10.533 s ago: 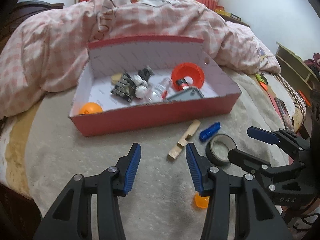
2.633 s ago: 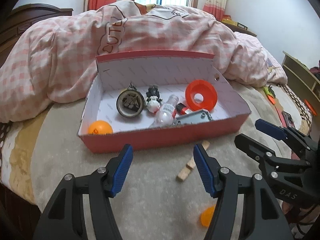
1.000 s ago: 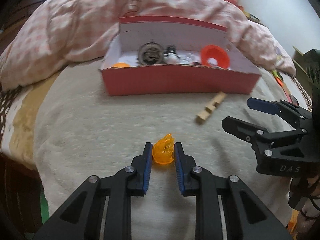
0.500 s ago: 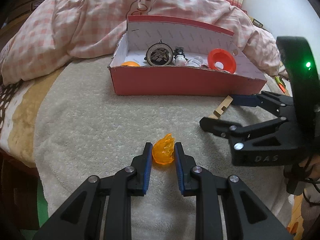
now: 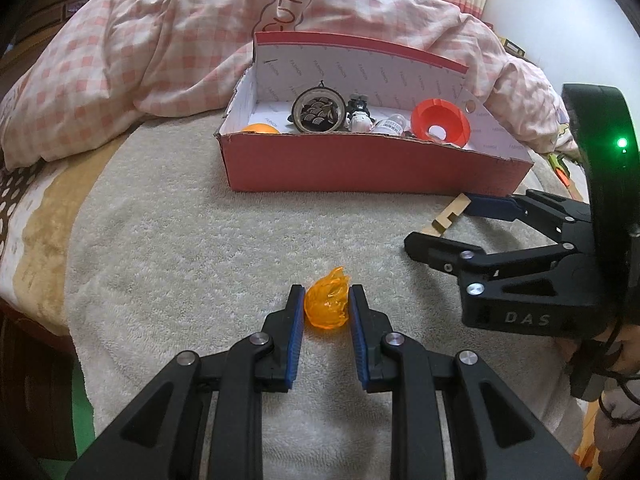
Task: Organize objects
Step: 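Grasp the orange translucent piece with the left tool while the right tool grasps the wooden block, then lift and carry the orange piece and wooden block over the shoebox, then open both tools to drop the orange piece and wooden block into the box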
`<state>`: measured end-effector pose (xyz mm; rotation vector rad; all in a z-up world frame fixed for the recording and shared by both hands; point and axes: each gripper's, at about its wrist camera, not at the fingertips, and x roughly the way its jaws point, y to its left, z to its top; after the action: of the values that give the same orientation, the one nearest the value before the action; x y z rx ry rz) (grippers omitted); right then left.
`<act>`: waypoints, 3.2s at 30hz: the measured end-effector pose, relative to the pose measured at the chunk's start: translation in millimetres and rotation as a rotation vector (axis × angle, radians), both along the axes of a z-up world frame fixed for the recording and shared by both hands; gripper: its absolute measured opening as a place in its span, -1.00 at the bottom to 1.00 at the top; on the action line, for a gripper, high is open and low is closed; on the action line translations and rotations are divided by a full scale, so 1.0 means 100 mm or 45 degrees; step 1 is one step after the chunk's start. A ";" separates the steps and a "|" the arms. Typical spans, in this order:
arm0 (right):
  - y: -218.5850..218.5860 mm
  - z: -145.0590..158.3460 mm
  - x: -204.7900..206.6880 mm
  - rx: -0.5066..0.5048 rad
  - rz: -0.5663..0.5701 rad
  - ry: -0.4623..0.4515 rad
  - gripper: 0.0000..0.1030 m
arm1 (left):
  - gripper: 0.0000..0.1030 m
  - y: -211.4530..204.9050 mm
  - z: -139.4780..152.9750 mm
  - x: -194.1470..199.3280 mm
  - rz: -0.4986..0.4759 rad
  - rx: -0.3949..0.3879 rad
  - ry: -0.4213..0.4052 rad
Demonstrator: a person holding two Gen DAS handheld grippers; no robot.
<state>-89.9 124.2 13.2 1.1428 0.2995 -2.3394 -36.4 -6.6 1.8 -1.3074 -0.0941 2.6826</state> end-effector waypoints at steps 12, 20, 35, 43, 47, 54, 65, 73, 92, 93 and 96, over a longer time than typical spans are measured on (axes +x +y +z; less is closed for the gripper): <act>0.35 0.17 0.34 -0.148 -0.139 0.030 0.53 | -0.59 0.02 0.08 0.00 -0.008 0.016 0.022; 0.61 0.29 0.49 -0.219 -0.241 0.057 0.53 | -0.59 0.06 0.21 -0.06 -0.029 0.017 0.064; 0.57 0.61 0.25 -0.241 -0.243 0.194 0.53 | -0.59 0.16 0.54 -0.54 -0.014 0.020 0.175; 0.52 0.73 0.06 -0.215 -0.246 0.261 0.53 | -0.59 0.17 0.58 -0.84 0.014 0.031 0.173; 0.48 0.73 -0.07 -0.191 -0.250 0.278 0.53 | -0.59 0.20 0.56 -1.03 0.022 0.008 0.163; 0.43 0.63 -0.39 -0.138 -0.297 0.269 0.53 | -0.59 0.25 0.40 -1.38 0.046 -0.025 0.099; 0.31 0.39 -0.59 -0.027 -0.323 0.257 0.53 | -0.33 0.31 0.26 -1.57 0.017 -0.040 0.045; 0.30 0.34 -0.58 -0.004 -0.328 0.279 0.63 | 0.32 0.36 0.23 -1.53 0.040 -0.100 0.064; 0.36 0.38 -0.48 -0.054 -0.353 0.259 0.64 | 0.32 0.40 0.34 -1.33 0.043 -0.113 0.101; 0.36 0.38 -0.47 -0.055 -0.354 0.260 0.64 | 0.32 0.41 0.34 -1.31 0.044 -0.113 0.101; 0.37 0.39 -0.44 -0.063 -0.356 0.261 0.64 | 0.32 0.41 0.35 -1.28 0.052 -0.109 0.096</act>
<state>-133.8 161.2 52.1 0.9742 0.1604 -2.7004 -164.2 34.4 36.3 -1.2385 0.0027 2.7952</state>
